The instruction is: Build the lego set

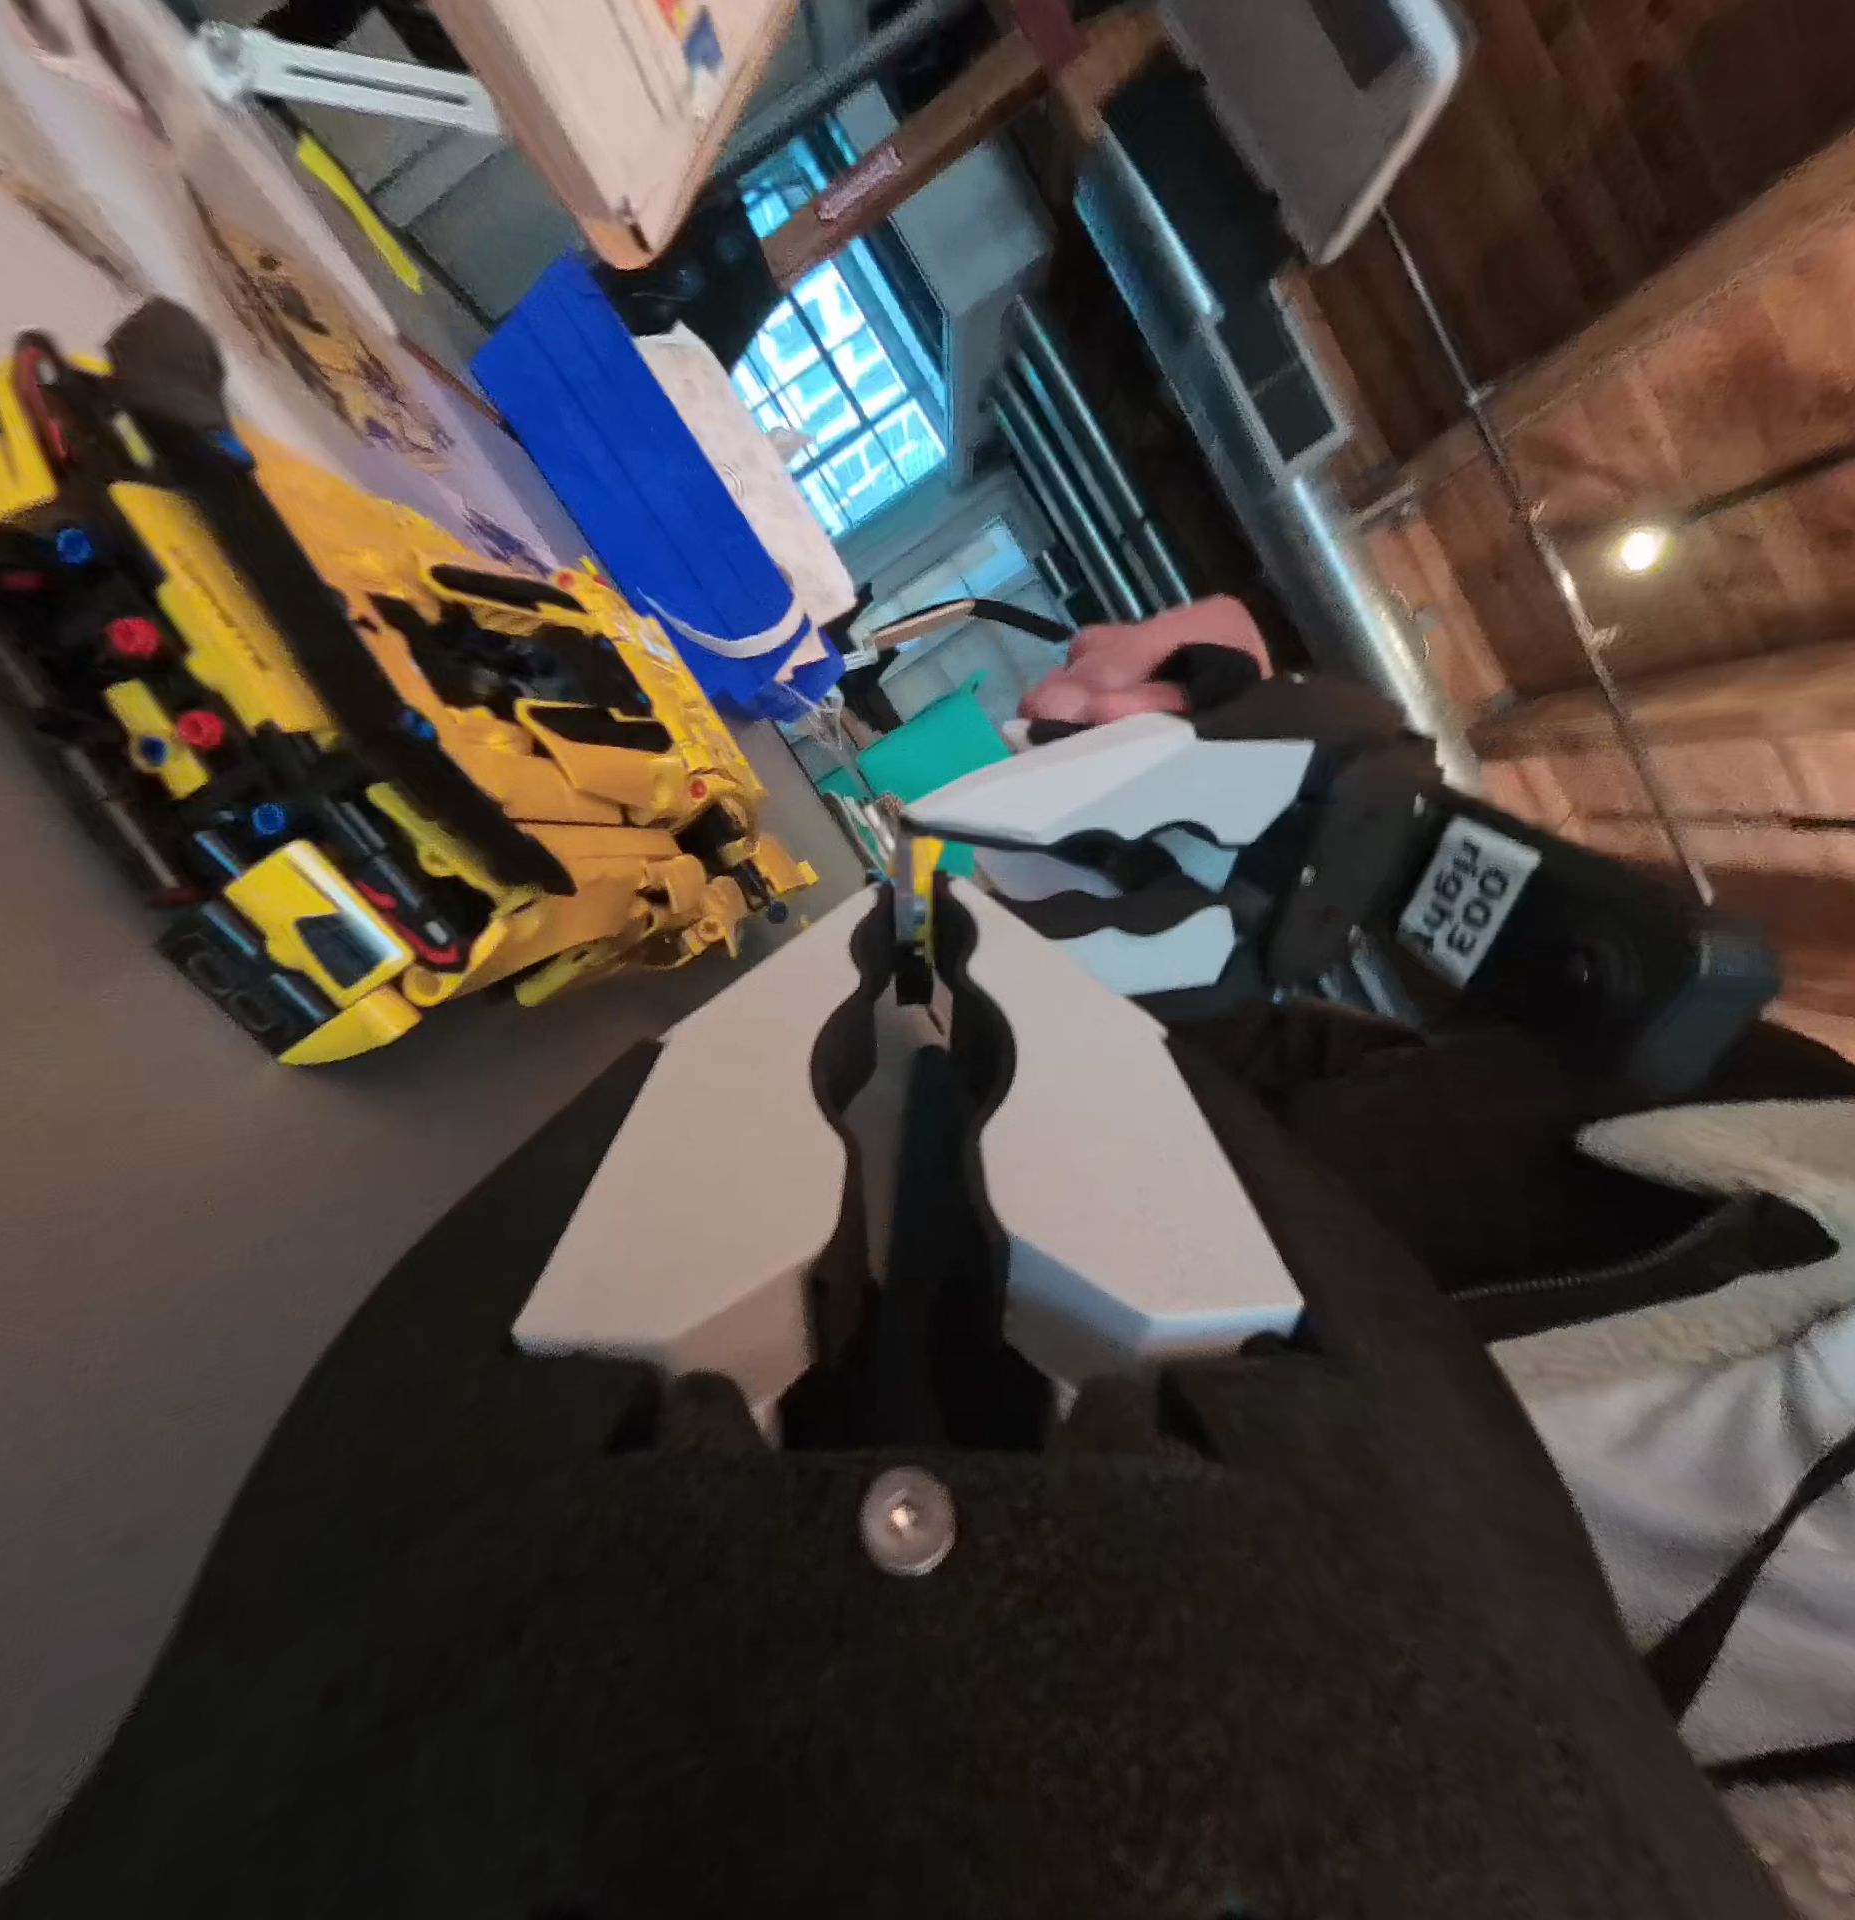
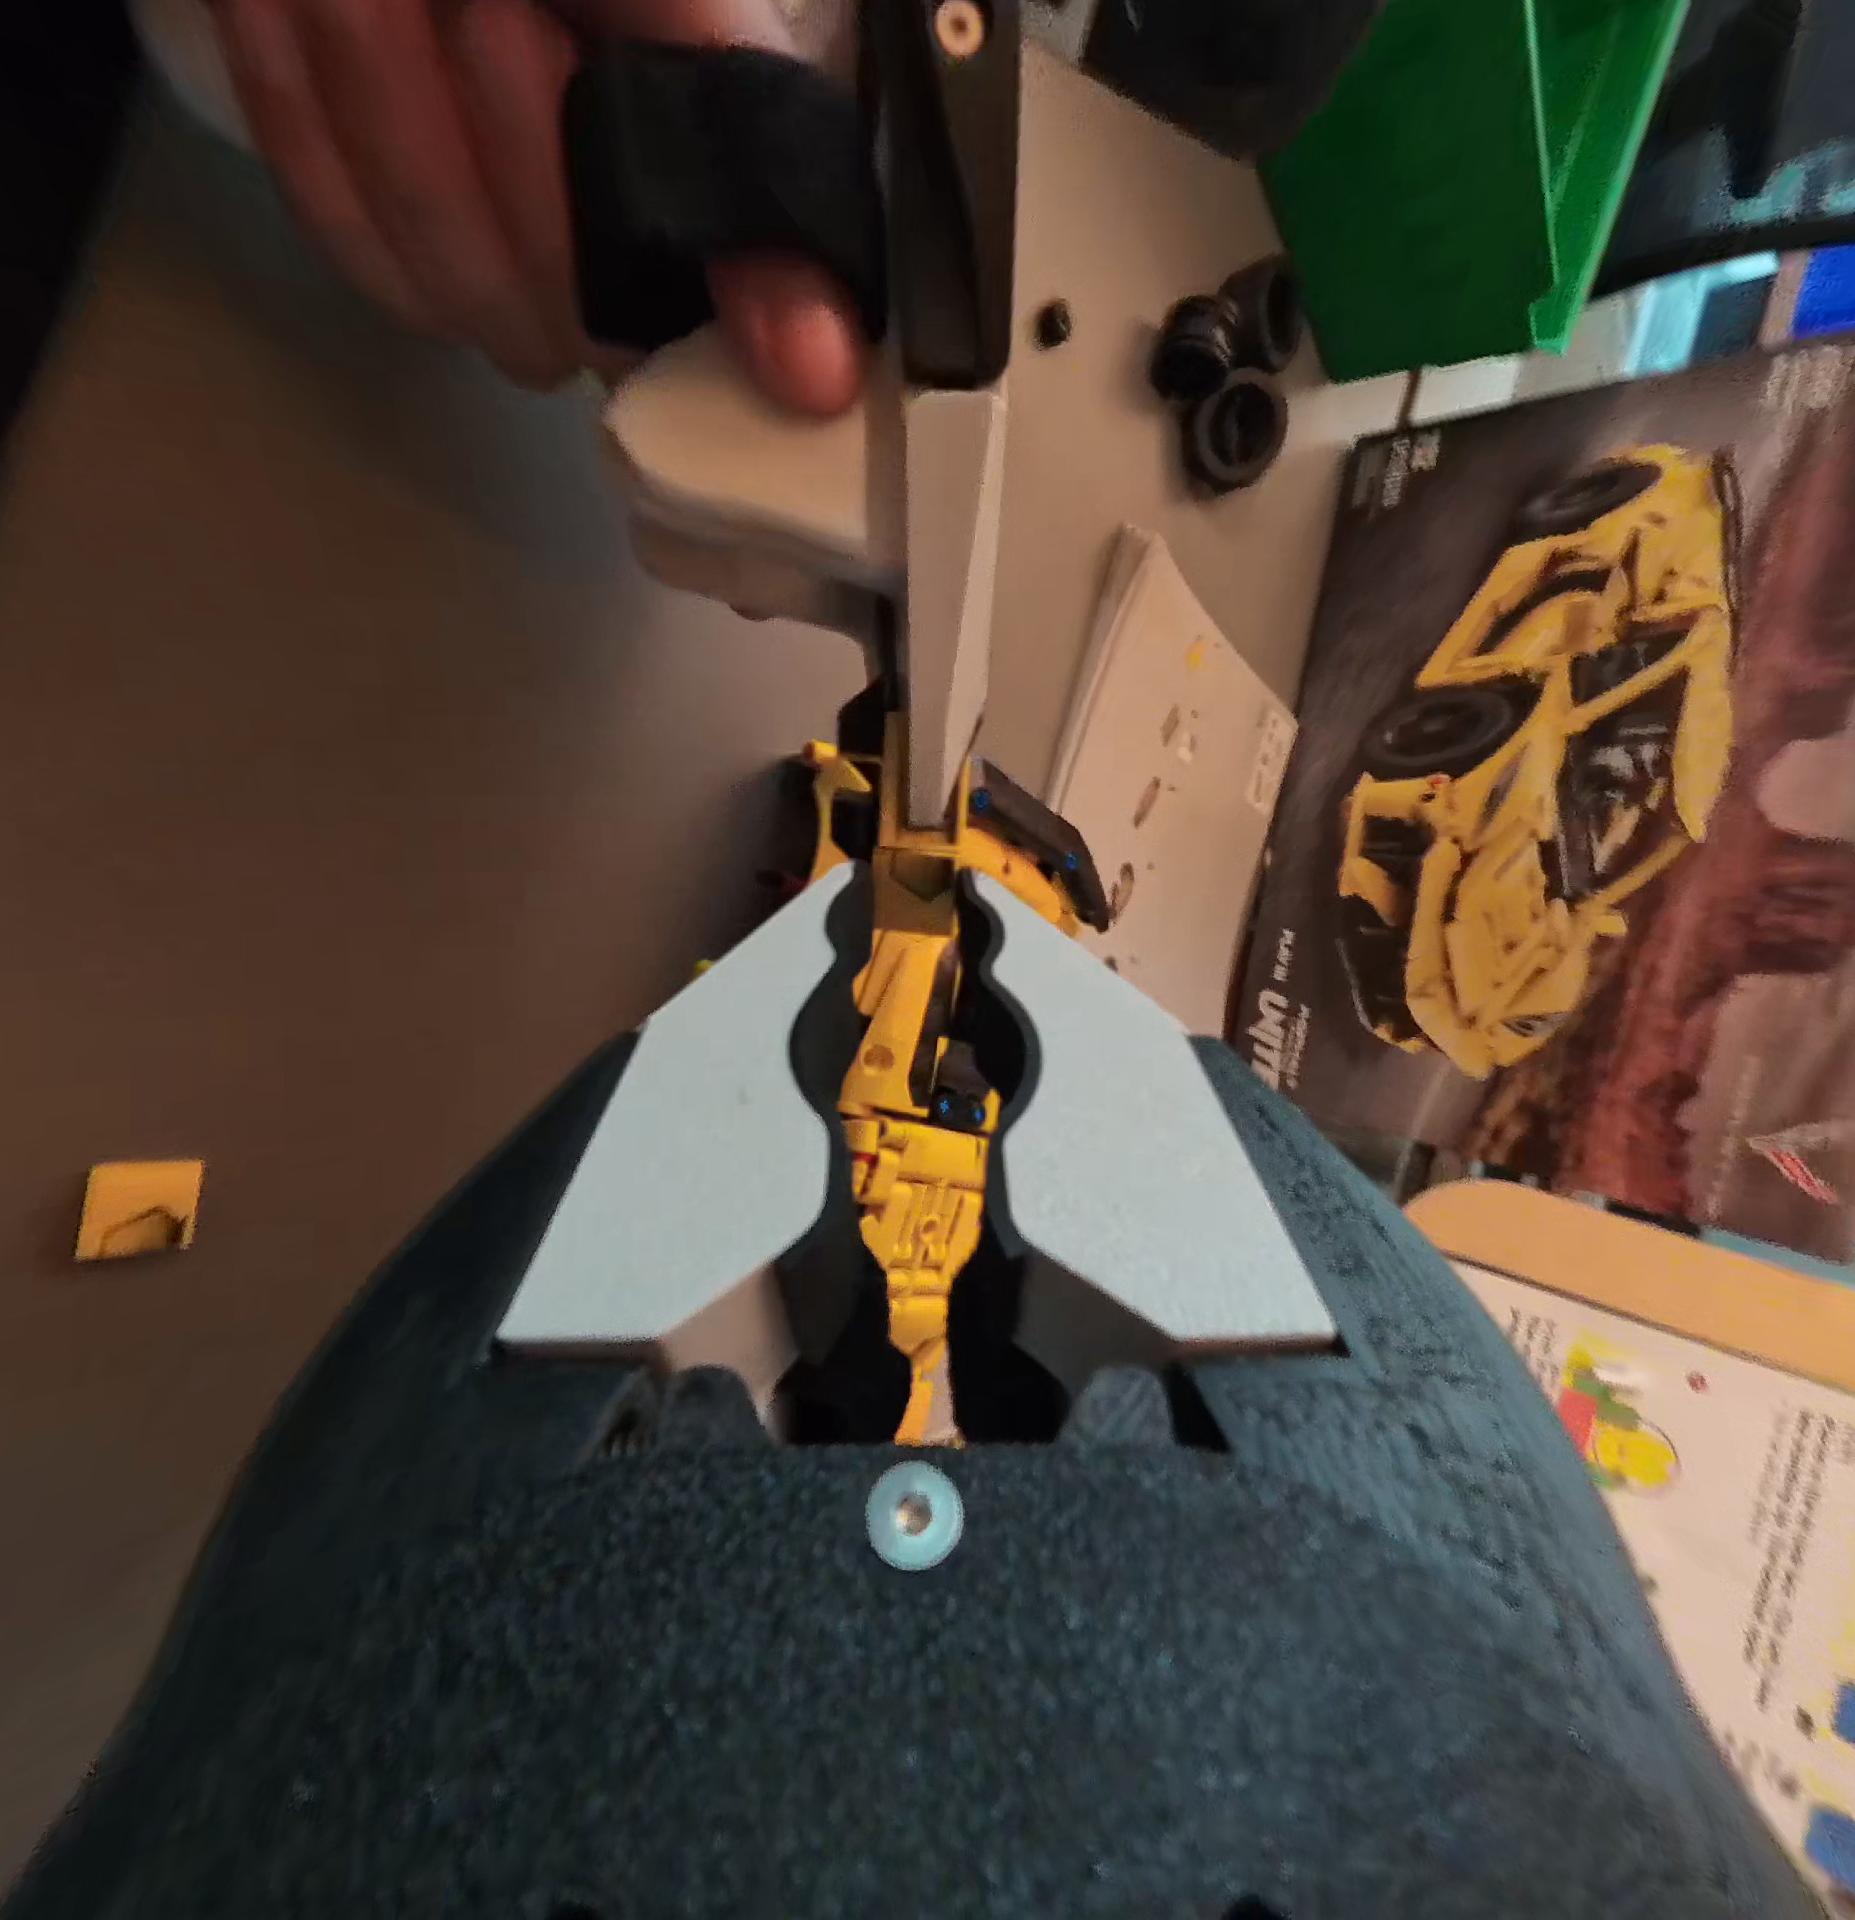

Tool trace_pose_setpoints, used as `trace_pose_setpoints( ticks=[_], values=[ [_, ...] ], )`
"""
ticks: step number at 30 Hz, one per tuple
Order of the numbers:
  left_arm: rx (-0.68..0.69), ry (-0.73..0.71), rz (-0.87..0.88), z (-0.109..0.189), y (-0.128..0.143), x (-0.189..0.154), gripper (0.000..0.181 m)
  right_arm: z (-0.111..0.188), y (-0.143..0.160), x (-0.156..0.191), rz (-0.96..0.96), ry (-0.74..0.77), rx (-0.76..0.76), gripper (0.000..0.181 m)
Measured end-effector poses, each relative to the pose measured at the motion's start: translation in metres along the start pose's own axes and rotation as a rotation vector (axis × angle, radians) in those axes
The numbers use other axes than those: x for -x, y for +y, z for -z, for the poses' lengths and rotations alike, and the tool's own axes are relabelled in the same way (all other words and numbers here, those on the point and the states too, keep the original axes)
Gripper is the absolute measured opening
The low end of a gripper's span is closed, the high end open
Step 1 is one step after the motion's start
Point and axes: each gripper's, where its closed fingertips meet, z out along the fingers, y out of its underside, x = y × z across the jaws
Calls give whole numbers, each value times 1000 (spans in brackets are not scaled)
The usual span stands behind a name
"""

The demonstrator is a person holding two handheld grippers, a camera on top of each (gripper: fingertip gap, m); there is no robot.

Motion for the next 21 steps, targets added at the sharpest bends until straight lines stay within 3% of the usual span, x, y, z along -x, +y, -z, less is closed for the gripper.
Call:
trace_pose_setpoints(
  ticks=[7, 10, 14, 21],
  values=[
    [21, -68, -63, 0, 3, 6, 5, -7, 3, 4, -83, -28, 41, 16],
    [56, -48, -76, -3, 8, 1, 6, 0, 4, 9, 3, -51, 62, 16],
    [94, -102, -217, -6, 13, -1, 6, 2, 5, 12, 11, -87, 111, 16],
    [131, -100, -298, -10, 18, -7, 6, 8, 4, 14, -105, -156, 43, 12]
  ],
)
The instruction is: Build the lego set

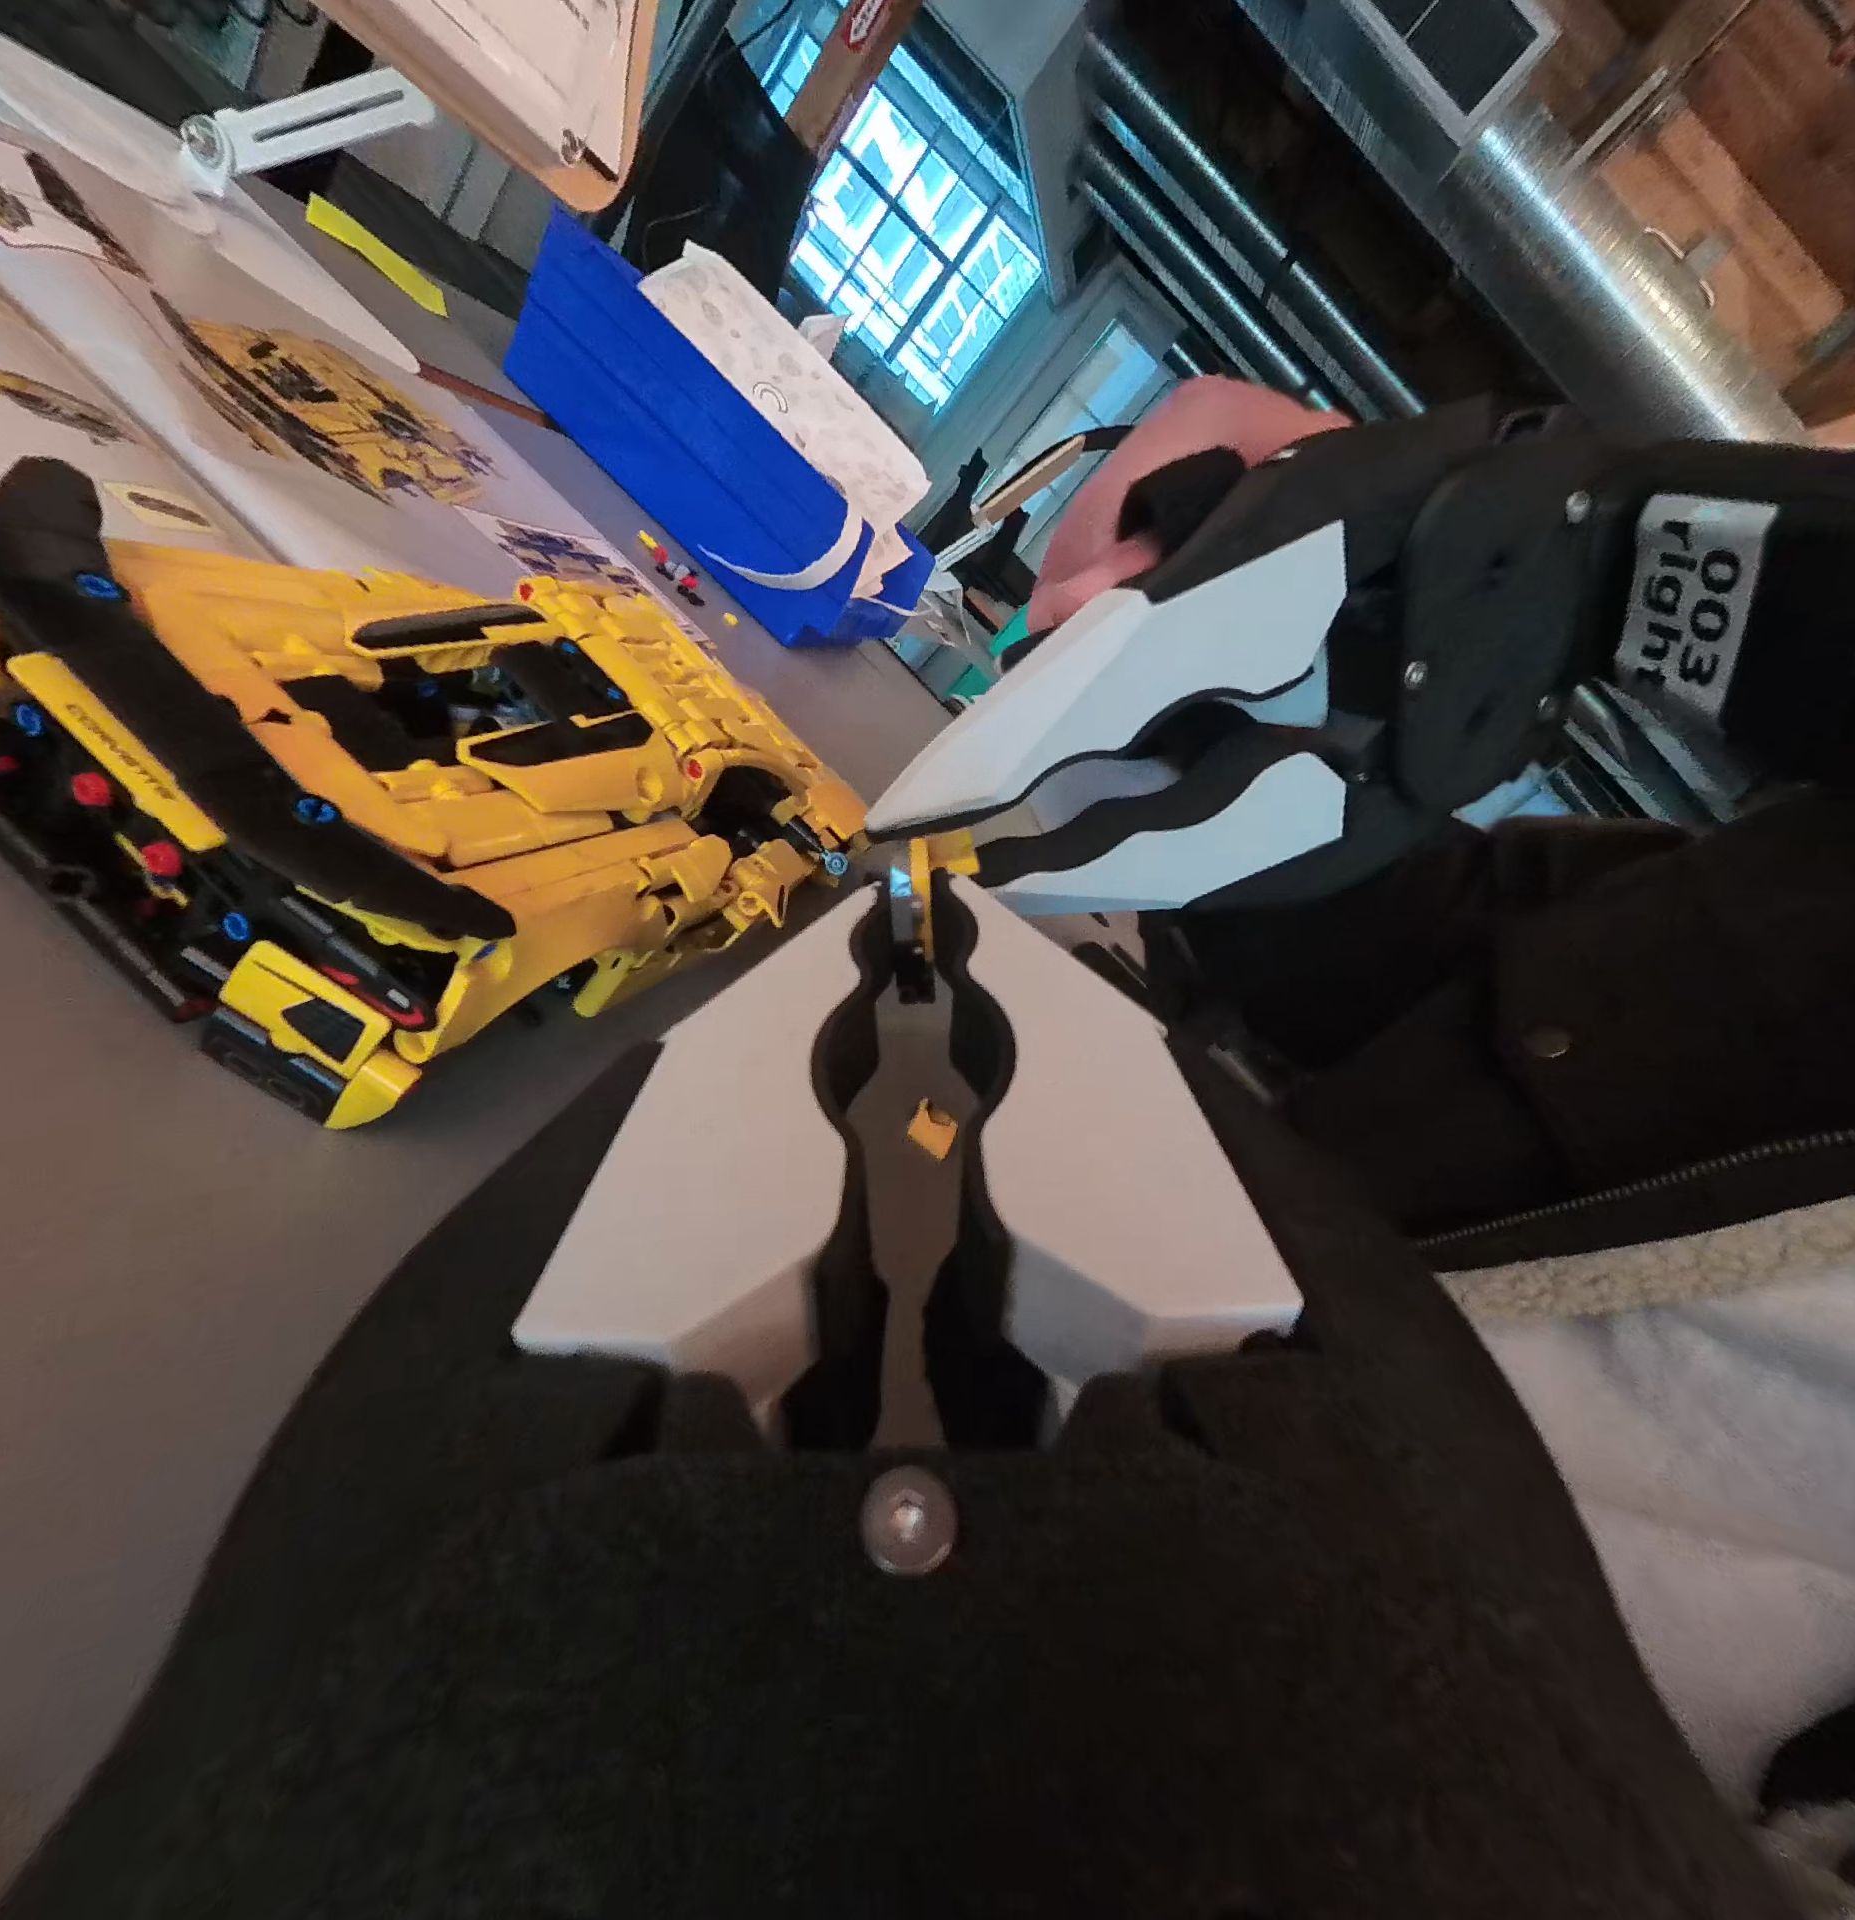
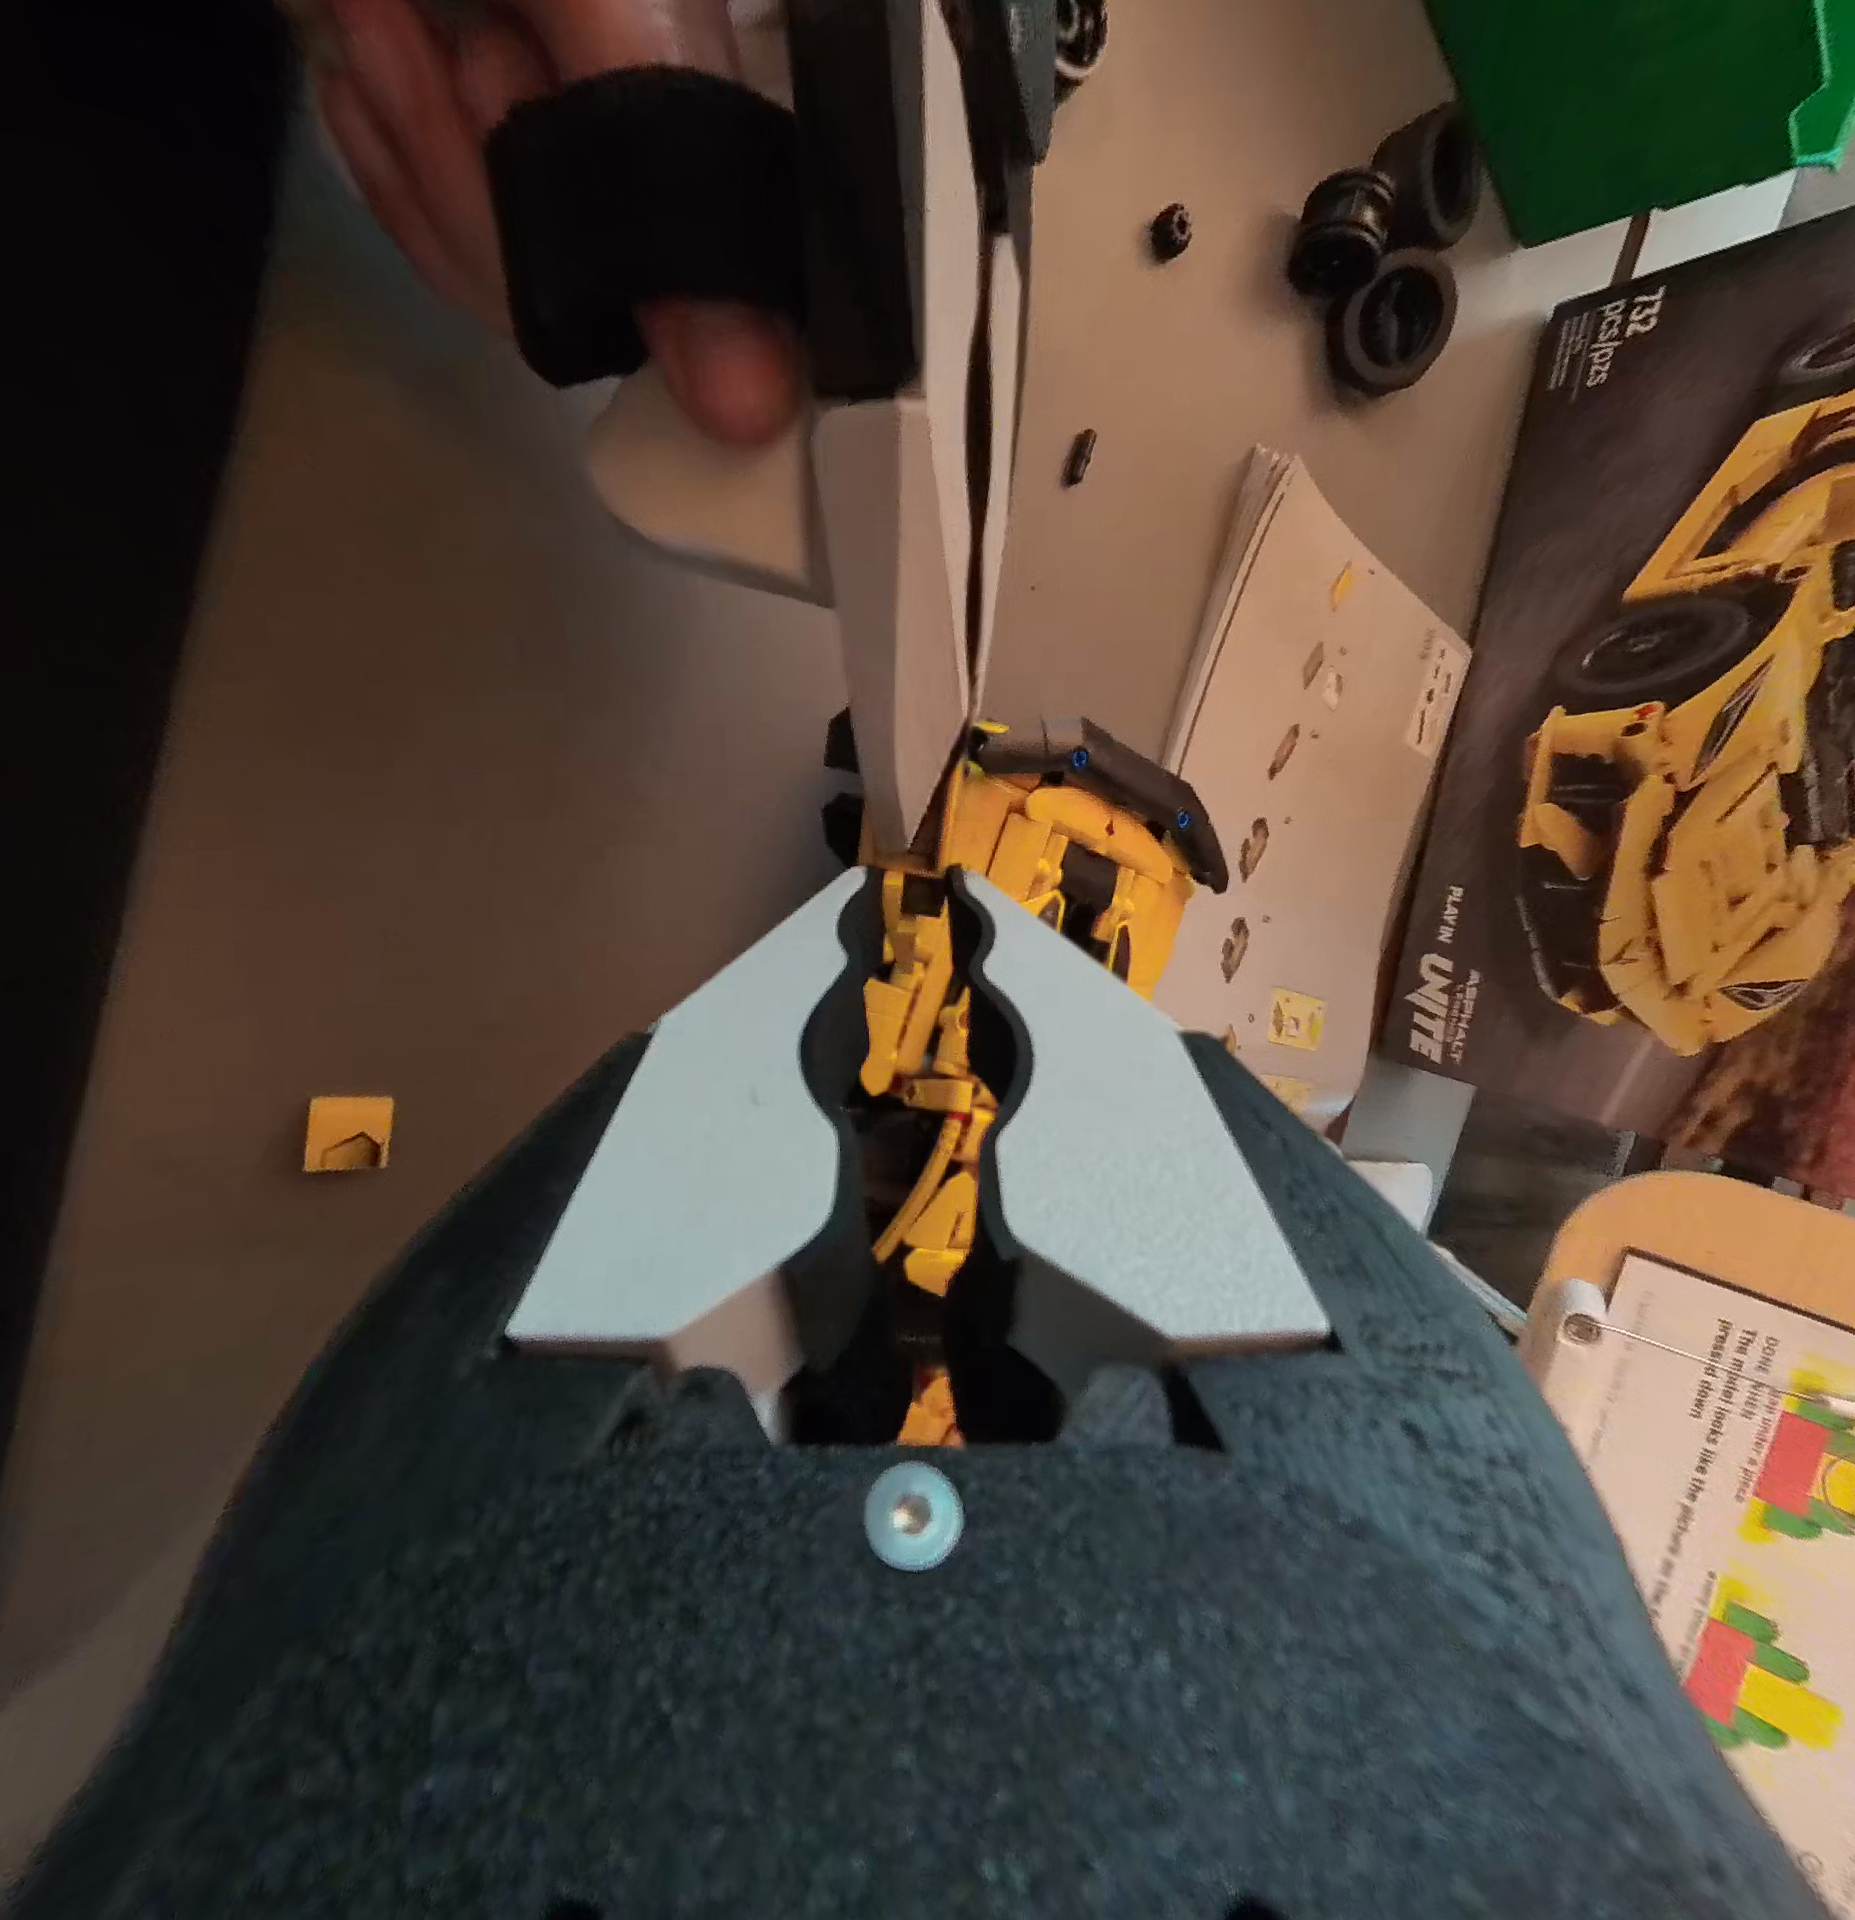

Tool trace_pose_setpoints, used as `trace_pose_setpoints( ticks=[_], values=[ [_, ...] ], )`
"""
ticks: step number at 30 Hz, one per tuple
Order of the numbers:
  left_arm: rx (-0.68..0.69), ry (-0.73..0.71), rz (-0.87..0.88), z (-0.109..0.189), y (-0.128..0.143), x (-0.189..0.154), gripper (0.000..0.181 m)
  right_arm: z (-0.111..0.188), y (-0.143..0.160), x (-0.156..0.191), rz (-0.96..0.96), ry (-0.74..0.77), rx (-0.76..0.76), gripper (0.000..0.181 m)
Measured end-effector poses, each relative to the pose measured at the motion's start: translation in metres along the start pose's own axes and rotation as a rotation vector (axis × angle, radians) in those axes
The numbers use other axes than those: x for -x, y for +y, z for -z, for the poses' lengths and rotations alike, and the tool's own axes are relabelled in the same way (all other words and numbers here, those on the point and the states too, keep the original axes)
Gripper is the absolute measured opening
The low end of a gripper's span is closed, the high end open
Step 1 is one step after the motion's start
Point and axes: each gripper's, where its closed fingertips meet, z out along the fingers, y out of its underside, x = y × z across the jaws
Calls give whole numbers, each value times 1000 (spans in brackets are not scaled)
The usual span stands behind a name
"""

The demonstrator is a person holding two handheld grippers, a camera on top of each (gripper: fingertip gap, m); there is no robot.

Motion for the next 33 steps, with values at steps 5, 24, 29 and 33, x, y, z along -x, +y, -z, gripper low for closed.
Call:
trace_pose_setpoints(
  ticks=[5, 24, 29, 33],
  values=[
    [43, 25, -36, -3, 7, -6, 6, 3, 1, 10, -77, -123, -53, 12],
    [164, 91, -443, -18, 32, -43, 6, 29, 4, 56, -288, -594, -215, 13],
    [152, 56, -476, -18, 29, -40, 6, 27, 4, 52, -292, -580, -199, 9],
    [144, 36, -570, -20, 29, -43, 7, 31, 4, 55, -322, -632, -224, 8]
  ],
)
